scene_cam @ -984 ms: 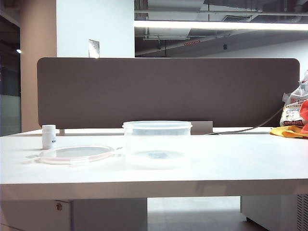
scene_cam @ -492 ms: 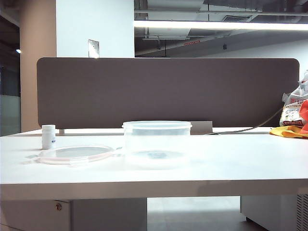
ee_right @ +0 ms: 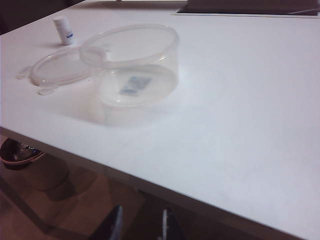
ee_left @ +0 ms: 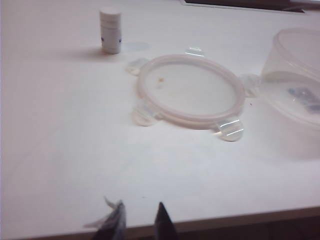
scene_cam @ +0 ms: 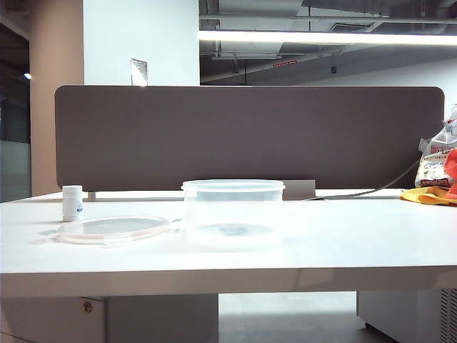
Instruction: Remove the lid of the round box, pick up the small white medicine bottle inside, and place it on the table.
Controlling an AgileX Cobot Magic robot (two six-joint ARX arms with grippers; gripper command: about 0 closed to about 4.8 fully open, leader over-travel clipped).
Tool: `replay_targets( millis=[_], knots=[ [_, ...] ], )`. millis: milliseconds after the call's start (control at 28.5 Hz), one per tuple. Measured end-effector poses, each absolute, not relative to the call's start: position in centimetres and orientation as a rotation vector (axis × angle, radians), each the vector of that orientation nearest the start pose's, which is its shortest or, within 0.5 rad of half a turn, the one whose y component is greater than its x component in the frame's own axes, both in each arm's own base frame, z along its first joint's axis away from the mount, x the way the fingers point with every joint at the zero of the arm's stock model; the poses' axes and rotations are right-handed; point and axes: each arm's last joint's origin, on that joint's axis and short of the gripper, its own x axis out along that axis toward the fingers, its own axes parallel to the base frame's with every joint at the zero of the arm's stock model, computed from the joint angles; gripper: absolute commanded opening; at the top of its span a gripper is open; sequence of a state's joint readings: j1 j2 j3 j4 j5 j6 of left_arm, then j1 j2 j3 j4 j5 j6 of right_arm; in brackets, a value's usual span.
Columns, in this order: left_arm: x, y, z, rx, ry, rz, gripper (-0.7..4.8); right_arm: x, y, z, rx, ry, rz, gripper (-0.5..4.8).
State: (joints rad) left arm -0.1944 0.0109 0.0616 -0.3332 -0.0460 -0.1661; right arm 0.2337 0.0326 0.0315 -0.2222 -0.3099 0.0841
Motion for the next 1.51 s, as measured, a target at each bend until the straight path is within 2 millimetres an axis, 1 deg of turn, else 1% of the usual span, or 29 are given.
replay_targets(
  millis=[176,738,843,949,1089,1160,1265,1511],
  knots=[
    [8.9,-1.6,15.2,-0.139,0.293,-0.123,0.83,9.0,3.0,15.1,0.087,0.247,0.503,1.07],
    [8.9,-1.6,15.2,-0.139,0.292,-0.117,0.83,9.0,3.0,15.1,0.087,0.247,0.502,1.07],
    [8.9,-1.2,15.3,-0.09,0.275,-0.078,0.83,9.0,3.0,15.1,0.087,0.247,0.502,1.07],
    [9.1,-0.6,15.3,-0.053,0.259,-0.002,0.83,9.0,3.0,15.1,0.087,0.247,0.502,1.07],
    [9.4,0.5,15.3,-0.055,0.19,0.12,0.83,9.0,3.0,15.1,0.087,0.247,0.502,1.07],
    [9.5,0.8,15.2,-0.062,0.161,0.151,0.83,9.0,3.0,15.1,0.088,0.247,0.502,1.07],
    [9.5,0.9,15.2,-0.067,0.154,0.167,0.83,9.0,3.0,15.1,0.087,0.247,0.502,1.07],
    [9.5,0.7,15.2,-0.061,0.156,0.139,0.83,9.0,3.0,15.1,0.087,0.246,0.502,1.07]
  ],
)
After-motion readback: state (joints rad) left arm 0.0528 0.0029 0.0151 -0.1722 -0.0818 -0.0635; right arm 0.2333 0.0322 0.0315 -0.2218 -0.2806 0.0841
